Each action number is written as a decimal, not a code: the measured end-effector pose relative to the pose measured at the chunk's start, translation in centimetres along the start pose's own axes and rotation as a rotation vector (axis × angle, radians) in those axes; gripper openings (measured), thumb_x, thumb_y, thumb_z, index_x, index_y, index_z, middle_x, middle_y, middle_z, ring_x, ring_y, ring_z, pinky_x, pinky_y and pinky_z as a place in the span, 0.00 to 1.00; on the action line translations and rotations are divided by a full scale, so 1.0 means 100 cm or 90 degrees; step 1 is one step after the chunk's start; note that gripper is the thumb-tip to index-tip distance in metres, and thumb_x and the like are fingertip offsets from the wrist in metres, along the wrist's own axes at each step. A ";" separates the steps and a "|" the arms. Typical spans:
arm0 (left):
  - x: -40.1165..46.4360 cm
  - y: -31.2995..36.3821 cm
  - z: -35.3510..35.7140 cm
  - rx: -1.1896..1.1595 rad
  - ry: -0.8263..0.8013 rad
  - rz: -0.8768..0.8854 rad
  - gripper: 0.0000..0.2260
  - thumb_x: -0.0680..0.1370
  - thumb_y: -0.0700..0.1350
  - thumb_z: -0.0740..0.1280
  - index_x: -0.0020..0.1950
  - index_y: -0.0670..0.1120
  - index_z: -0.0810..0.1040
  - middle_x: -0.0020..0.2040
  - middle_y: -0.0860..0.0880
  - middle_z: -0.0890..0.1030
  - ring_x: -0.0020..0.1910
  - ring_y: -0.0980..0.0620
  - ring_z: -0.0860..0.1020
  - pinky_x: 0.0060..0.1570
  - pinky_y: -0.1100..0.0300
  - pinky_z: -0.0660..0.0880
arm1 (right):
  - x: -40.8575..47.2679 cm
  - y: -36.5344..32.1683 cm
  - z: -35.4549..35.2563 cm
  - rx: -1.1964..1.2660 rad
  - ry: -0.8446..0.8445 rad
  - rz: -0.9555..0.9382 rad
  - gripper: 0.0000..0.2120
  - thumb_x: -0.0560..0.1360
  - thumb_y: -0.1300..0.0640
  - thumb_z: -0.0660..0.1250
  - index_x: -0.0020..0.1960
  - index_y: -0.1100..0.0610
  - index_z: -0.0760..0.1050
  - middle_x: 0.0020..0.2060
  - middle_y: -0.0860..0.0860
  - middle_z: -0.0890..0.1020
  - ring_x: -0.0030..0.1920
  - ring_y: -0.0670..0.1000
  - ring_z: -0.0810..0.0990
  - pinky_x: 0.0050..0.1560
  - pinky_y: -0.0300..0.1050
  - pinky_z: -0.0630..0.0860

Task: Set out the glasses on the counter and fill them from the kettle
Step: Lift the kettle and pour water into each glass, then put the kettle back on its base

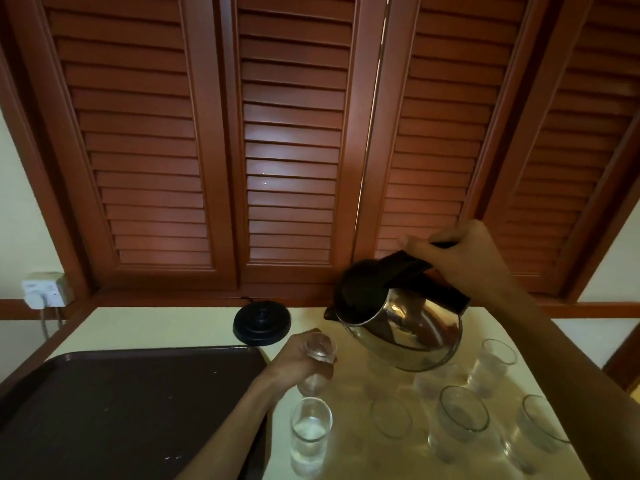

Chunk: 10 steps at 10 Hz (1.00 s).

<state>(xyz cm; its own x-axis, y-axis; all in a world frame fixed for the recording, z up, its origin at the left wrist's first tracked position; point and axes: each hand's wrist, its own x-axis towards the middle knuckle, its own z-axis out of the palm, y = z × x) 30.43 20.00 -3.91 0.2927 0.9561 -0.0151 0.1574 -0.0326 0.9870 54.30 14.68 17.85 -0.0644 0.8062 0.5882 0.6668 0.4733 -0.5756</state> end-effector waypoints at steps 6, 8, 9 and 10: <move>-0.031 0.007 -0.030 -0.100 -0.063 0.026 0.38 0.62 0.42 0.81 0.71 0.49 0.72 0.65 0.49 0.82 0.67 0.51 0.79 0.62 0.56 0.78 | 0.002 0.031 0.037 0.433 0.181 0.269 0.21 0.78 0.52 0.71 0.27 0.54 0.72 0.18 0.49 0.70 0.18 0.50 0.65 0.23 0.40 0.64; -0.006 0.037 -0.110 -0.877 0.122 -0.124 0.27 0.77 0.64 0.70 0.73 0.55 0.74 0.74 0.49 0.76 0.71 0.50 0.76 0.71 0.51 0.70 | 0.028 0.037 0.085 0.508 0.146 0.357 0.21 0.78 0.47 0.69 0.29 0.54 0.72 0.19 0.47 0.70 0.19 0.46 0.66 0.21 0.38 0.66; -0.001 0.081 -0.092 -0.065 0.075 0.021 0.23 0.81 0.70 0.55 0.71 0.63 0.75 0.64 0.58 0.81 0.65 0.57 0.78 0.67 0.53 0.72 | 0.043 0.036 0.118 0.526 0.130 0.384 0.21 0.76 0.47 0.69 0.28 0.53 0.71 0.20 0.48 0.69 0.19 0.46 0.65 0.20 0.39 0.65; -0.009 0.097 -0.102 -0.075 0.140 0.042 0.22 0.79 0.72 0.55 0.68 0.66 0.75 0.60 0.58 0.81 0.65 0.53 0.78 0.70 0.48 0.70 | 0.059 0.029 0.157 0.529 0.111 0.376 0.20 0.77 0.49 0.68 0.28 0.54 0.73 0.19 0.49 0.68 0.18 0.48 0.65 0.20 0.40 0.63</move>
<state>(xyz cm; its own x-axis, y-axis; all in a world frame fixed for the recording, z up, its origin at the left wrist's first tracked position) 22.10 21.81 7.33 0.0852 0.9937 0.0727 0.0294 -0.0754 0.9967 44.21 26.34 10.76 0.2593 0.9582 0.1209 -0.1706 0.1687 -0.9708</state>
